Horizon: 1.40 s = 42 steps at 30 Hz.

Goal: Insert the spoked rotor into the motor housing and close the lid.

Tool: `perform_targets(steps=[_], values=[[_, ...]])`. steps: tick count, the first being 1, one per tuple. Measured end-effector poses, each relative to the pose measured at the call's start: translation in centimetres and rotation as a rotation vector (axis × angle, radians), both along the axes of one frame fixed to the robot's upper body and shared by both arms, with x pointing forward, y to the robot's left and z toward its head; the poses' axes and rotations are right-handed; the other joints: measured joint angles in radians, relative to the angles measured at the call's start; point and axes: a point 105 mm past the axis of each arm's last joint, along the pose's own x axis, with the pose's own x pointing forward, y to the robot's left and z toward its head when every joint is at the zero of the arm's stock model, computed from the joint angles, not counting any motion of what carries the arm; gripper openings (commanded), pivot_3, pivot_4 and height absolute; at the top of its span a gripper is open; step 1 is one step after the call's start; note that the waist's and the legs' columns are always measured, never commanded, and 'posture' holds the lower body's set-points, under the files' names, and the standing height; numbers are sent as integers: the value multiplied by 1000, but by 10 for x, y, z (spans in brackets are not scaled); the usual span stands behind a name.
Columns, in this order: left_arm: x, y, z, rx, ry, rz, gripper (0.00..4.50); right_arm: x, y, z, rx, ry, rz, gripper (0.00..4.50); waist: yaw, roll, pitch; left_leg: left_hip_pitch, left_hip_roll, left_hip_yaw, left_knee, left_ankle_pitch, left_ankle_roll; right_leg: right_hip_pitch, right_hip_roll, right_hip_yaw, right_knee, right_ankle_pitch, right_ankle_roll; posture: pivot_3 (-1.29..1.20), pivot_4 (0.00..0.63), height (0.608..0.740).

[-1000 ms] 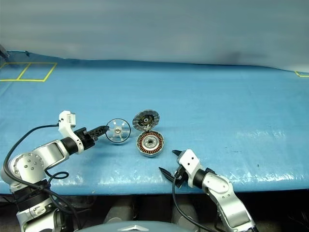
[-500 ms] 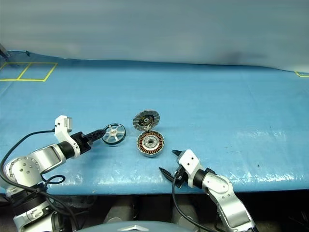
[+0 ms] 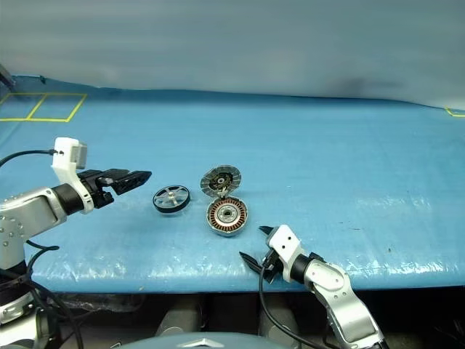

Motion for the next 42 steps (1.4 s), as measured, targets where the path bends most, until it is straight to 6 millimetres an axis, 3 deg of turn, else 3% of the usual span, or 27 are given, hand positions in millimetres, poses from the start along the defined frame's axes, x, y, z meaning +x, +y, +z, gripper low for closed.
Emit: perform_targets(steps=[3,8,18,25,35,42], values=[[1,-9,-5,210,8,-207,4461,1,2,0,4,0,3,4500,0,1,0,0,0,1,-2,0,0,-1,0,1,0,0,0,0,150,740],[10,-21,-13,390,-4,-454,4461,2,3,0,11,-3,-7,4500,0,1,1,-1,1,2,-3,0,0,-2,0,1,-2,0,-1,0,150,740],[40,-25,-13,723,-11,-723,4461,1,3,0,20,-7,-26,4500,1,0,1,-2,1,2,-3,0,1,-2,1,0,-3,0,0,0,150,740],[57,-38,-9,826,11,-867,4461,1,4,0,23,-9,-38,4500,-1,-1,2,-3,1,1,-2,0,1,-2,1,0,-3,0,0,0,150,740],[54,-44,-24,883,173,-1031,4461,0,2,0,18,-8,-43,4500,-3,-1,2,-3,1,1,-1,0,1,-2,1,0,-2,0,0,0,150,740],[59,-52,-22,889,239,-1031,4461,-1,2,0,10,-5,-33,4500,-4,-1,2,-3,0,0,0,0,1,-2,1,0,0,0,1,0,150,740]])
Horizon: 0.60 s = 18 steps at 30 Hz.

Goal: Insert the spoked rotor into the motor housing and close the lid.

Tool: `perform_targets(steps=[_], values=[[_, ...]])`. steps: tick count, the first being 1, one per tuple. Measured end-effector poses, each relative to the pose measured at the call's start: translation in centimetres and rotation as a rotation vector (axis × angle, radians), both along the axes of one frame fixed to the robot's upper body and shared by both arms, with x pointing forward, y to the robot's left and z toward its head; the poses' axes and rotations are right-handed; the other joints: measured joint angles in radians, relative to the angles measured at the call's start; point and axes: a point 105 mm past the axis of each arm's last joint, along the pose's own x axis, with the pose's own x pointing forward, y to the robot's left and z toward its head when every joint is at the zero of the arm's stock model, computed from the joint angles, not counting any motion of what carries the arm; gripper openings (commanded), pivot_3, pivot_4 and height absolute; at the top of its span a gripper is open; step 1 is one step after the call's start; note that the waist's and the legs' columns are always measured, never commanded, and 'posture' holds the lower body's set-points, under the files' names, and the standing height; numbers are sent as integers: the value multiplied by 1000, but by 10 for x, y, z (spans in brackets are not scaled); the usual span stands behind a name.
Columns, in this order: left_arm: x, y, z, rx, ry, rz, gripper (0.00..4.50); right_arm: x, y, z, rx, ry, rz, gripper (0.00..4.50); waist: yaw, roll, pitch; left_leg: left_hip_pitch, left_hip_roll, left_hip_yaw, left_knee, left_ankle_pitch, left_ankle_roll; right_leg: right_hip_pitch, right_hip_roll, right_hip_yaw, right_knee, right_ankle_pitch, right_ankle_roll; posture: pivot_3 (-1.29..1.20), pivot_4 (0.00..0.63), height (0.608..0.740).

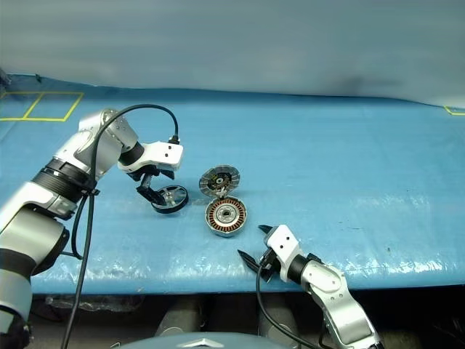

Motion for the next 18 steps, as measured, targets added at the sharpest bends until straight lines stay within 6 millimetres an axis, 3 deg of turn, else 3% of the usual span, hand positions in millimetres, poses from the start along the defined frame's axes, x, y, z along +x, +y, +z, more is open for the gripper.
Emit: perform_targets(steps=[18], values=[[6,-2,-10,92,32,64,4461,-5,2,2,20,27,36,4500,-7,0,0,0,0,-1,1,0,0,0,1,0,1,0,0,0,150,740]])
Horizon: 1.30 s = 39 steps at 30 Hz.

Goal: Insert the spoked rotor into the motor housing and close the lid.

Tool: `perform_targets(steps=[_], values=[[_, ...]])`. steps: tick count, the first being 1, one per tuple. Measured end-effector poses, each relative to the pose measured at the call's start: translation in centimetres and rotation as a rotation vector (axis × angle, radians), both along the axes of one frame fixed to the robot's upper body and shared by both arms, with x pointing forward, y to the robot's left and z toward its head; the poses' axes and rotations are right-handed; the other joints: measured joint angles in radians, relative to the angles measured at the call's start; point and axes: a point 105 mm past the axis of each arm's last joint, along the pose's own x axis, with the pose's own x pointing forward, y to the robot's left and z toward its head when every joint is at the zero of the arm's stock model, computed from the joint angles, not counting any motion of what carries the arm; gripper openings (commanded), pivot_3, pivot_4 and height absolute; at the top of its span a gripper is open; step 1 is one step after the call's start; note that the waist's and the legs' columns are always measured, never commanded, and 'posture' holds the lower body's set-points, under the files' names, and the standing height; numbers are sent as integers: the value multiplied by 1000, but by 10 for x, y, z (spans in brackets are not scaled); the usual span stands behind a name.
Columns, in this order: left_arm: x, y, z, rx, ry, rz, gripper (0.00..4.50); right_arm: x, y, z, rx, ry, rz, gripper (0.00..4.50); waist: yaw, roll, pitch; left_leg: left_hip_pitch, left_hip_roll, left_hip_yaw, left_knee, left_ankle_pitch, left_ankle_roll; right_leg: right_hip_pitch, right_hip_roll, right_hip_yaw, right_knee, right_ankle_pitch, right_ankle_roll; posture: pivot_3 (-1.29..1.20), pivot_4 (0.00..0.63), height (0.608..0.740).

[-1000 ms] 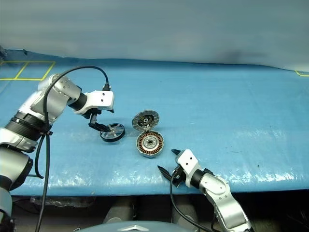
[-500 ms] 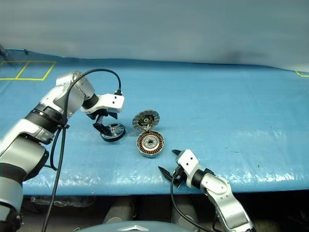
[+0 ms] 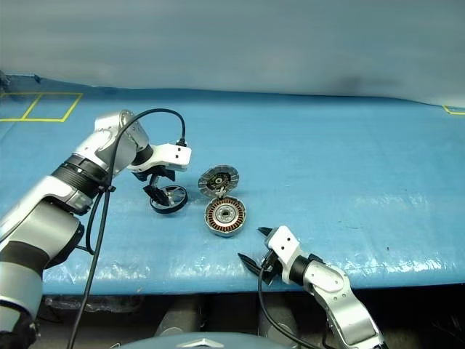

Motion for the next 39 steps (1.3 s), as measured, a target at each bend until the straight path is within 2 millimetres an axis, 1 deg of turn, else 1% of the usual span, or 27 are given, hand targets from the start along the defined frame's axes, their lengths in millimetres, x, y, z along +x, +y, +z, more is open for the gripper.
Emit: perform_targets(steps=[6,11,21,27,32,35,36,39], values=[[-1,1,-2,11,9,7,4461,0,1,0,12,6,-1,4500,-2,0,0,0,0,0,0,0,0,0,0,0,0,0,0,0,150,740],[-2,7,-2,32,14,23,4461,1,1,0,13,4,-4,4500,-2,0,0,0,0,0,0,0,0,0,0,0,1,0,0,0,150,740],[-7,10,-3,42,27,32,4461,3,3,-1,12,2,-2,4500,-2,0,0,1,0,0,1,0,0,0,0,0,1,0,0,0,150,740],[-16,8,-17,36,73,30,4461,4,4,-1,11,0,-4,4500,-2,0,0,1,0,0,1,0,0,1,0,0,1,0,0,0,150,740],[-17,8,-19,35,83,43,4461,4,4,-1,8,-2,-5,4500,-2,0,0,1,0,0,1,0,0,1,1,0,2,0,0,0,150,740],[-17,5,-20,31,83,37,3905,4,4,-2,5,-3,-6,4500,-2,0,0,1,0,0,1,0,0,1,1,0,1,0,0,0,150,740],[-16,2,-21,27,85,33,3541,4,4,-2,5,-3,-6,4500,-2,0,0,1,0,0,1,0,0,1,1,0,1,0,0,0,150,740],[-15,-3,-18,8,73,25,2870,4,4,-2,1,-4,-6,4500,-2,0,0,2,0,0,1,0,0,2,1,0,2,0,0,0,150,740]])
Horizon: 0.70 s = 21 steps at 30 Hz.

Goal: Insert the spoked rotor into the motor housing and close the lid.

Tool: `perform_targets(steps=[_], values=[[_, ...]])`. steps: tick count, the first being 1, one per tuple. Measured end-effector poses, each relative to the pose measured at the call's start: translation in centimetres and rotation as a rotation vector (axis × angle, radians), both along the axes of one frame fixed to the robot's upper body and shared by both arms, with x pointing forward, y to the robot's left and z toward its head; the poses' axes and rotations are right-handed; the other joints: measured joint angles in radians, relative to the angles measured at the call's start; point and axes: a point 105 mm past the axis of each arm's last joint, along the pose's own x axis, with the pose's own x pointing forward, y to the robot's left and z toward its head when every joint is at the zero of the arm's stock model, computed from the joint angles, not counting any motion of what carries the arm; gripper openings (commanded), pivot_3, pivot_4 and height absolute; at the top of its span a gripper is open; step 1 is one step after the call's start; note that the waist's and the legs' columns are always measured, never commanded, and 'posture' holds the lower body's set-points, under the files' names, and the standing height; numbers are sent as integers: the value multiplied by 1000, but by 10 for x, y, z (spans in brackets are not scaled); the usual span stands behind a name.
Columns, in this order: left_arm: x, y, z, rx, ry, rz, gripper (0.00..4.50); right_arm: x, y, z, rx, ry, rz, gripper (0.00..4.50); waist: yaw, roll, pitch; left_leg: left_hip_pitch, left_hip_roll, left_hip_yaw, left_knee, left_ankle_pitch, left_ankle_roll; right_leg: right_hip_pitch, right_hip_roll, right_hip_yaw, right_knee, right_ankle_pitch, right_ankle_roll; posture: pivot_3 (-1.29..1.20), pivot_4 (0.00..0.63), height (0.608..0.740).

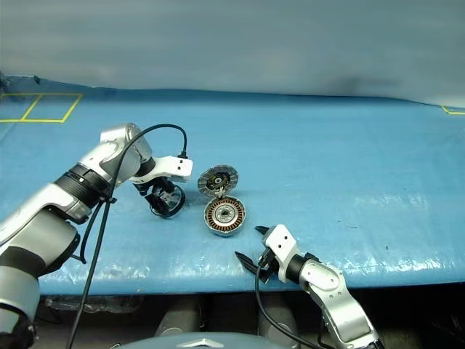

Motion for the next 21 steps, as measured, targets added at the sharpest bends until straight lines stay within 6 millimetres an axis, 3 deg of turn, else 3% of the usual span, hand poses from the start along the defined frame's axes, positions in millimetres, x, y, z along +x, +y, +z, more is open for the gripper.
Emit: perform_targets(steps=[1,21], values=[[0,0,0,2,-3,-2,2617,0,0,0,-1,-1,0,4500,0,0,0,0,0,0,0,0,0,0,0,0,0,0,0,0,150,740],[-3,-7,2,-42,7,-44,2617,0,-1,0,-13,-4,8,4500,0,0,0,0,0,0,0,0,0,0,0,0,0,0,0,0,150,740]])
